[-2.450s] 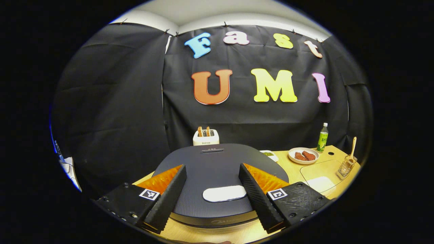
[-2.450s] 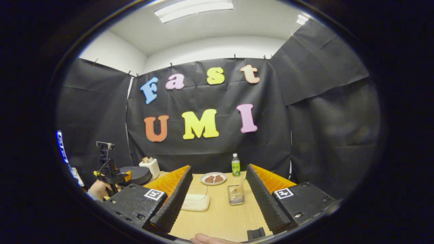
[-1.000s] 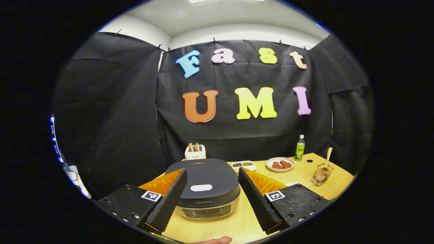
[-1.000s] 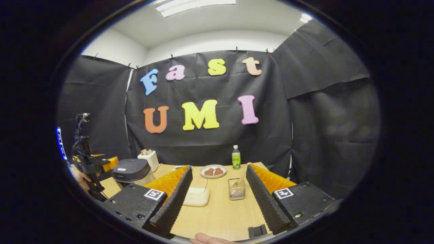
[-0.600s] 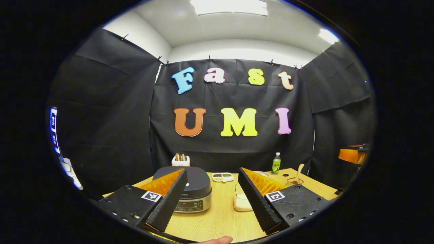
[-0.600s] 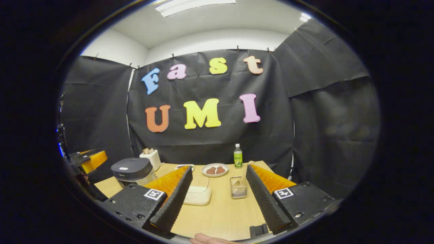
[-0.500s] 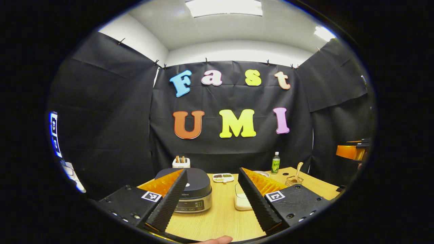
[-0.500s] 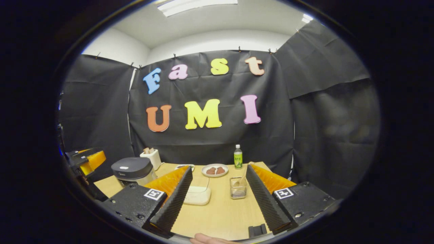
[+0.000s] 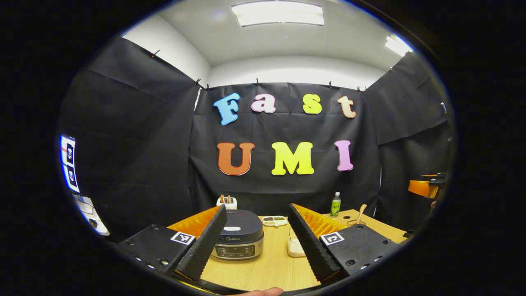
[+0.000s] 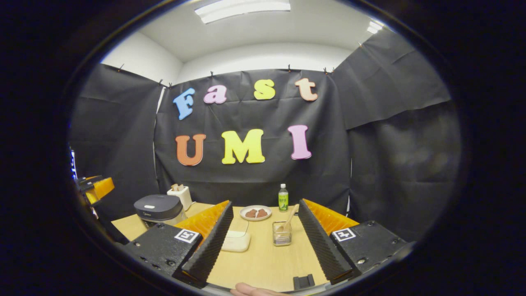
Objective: Close the left gripper, press the button to open the rice cooker; take a wooden spoon from the chopstick holder with the right hand, scoop a spoonful of rice and pour it into the rice cooker, then put the wooden spoon back into the chopstick holder.
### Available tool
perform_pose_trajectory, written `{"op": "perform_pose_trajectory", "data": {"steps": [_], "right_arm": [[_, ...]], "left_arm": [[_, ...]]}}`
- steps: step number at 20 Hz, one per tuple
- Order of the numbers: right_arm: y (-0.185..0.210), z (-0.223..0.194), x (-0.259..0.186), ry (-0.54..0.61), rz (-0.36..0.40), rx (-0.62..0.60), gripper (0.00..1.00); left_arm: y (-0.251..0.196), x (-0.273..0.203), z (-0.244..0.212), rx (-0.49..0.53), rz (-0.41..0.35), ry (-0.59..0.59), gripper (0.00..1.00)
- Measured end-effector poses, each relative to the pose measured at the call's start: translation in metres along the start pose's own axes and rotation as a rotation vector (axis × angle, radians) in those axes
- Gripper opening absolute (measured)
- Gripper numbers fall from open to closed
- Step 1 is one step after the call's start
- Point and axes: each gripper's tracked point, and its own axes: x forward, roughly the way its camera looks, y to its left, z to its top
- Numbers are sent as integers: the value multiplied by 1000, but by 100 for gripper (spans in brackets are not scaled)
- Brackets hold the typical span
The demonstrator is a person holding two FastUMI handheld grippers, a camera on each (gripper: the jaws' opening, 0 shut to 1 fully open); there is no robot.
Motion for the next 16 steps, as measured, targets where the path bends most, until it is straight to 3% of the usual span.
{"op": "perform_pose_trajectory", "data": {"steps": [4,10,16], "right_arm": [[-10,12,-12,-31,-16,11,99],[-26,32,-24,-68,-43,48,100],[-36,23,-23,-56,-54,63,99]], "left_arm": [[-13,-1,-5,-12,-41,16,95],[-11,-5,9,41,-11,-10,94],[-13,-4,5,33,-16,-6,95]]}}
